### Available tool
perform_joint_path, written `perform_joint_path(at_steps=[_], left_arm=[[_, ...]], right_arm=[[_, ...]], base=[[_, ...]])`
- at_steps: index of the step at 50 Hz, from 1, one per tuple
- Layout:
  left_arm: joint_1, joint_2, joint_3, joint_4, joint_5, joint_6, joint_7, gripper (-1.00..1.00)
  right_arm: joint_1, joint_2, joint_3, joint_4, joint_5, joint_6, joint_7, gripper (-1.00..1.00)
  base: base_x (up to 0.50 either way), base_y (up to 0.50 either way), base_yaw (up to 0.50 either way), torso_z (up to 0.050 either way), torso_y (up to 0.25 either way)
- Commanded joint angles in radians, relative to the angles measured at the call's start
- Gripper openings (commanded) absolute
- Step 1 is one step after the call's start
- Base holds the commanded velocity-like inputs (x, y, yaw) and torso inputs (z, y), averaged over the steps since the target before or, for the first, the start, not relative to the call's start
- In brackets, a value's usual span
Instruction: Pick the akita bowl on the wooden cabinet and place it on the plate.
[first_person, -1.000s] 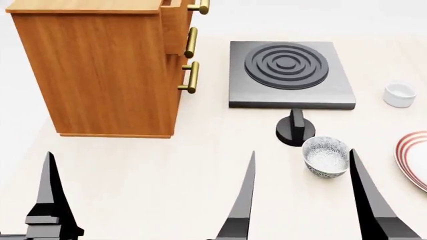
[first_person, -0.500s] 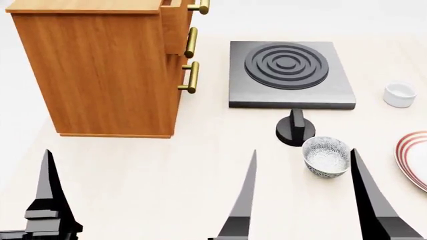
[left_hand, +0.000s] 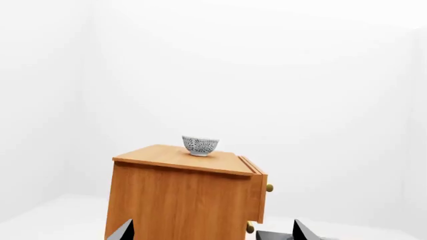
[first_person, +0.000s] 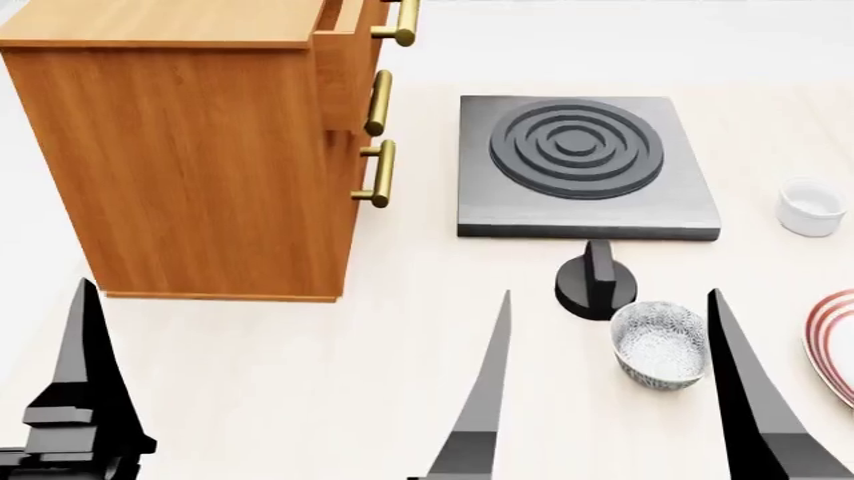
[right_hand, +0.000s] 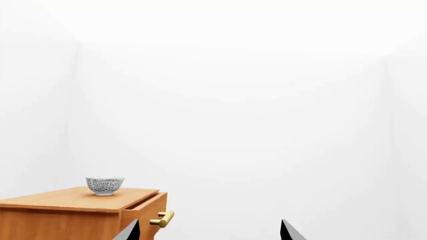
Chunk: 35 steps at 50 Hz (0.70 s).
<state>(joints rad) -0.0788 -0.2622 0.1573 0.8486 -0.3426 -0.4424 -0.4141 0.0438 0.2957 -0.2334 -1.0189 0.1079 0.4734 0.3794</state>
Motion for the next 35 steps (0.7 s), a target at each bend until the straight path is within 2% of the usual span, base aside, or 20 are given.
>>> perform_joint_path(at_steps=[1,35], left_arm=[[-0.002,-0.015,0.003,0.009,-0.01,0.003,-0.008,1.0],[0.001,-0.043,0.023,0.038,-0.035,0.017,-0.038,1.0]], right_arm=[[0.004,0.014,-0.013,-0.004,0.004,-0.003,0.013,1.0],[0.011,0.063,-0.037,-0.003,0.036,-0.021,0.066,1.0]], base=[[0.38,0.0,0.0,0.0,0.0],[0.36,0.0,0.0,0.0,0.0]])
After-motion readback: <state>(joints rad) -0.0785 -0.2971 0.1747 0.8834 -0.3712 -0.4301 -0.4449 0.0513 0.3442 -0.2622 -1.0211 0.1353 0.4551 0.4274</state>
